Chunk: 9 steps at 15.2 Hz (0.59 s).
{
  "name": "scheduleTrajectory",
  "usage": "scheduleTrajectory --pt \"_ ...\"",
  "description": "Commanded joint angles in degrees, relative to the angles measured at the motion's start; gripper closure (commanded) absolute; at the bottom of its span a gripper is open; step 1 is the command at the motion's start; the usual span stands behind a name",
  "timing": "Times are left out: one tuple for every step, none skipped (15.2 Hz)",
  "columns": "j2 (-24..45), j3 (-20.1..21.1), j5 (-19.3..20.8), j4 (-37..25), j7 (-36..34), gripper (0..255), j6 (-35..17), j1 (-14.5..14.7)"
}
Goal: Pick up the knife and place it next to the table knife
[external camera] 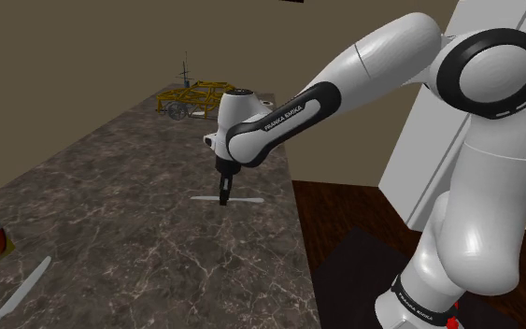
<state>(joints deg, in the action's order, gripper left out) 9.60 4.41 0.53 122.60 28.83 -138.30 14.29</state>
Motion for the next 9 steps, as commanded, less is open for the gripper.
scheduleTrajectory --pt "0.5 -0.5 0.2 0.1 0.0 255 -0.2 -0.3" --pt "0.4 -0.4 0.2 0.0 0.0 255 0.1 -0.3" --pt "0.4 -0.5 0.1 -0.3 0.1 255 0.3 -0.4" --pt "0.5 -0.4 0.2 0.2 0.0 255 -0.3 -0.3" --pt "0.1 -0.4 0.1 0.0 0.0 255 0.4 -0.4" --pt "-0.4 -0.4 0.1 -0.3 0.0 255 1.1 -0.4" --pt "-0.9 -0.4 0.0 -0.5 0.1 255 1.8 -0.4" --pt "-1.3 -0.3 0.0 -0.8 0.1 255 2.5 -0.4" --pt "-1.7 -0.3 -0.1 -1.1 0.1 255 3.2 -0.4"
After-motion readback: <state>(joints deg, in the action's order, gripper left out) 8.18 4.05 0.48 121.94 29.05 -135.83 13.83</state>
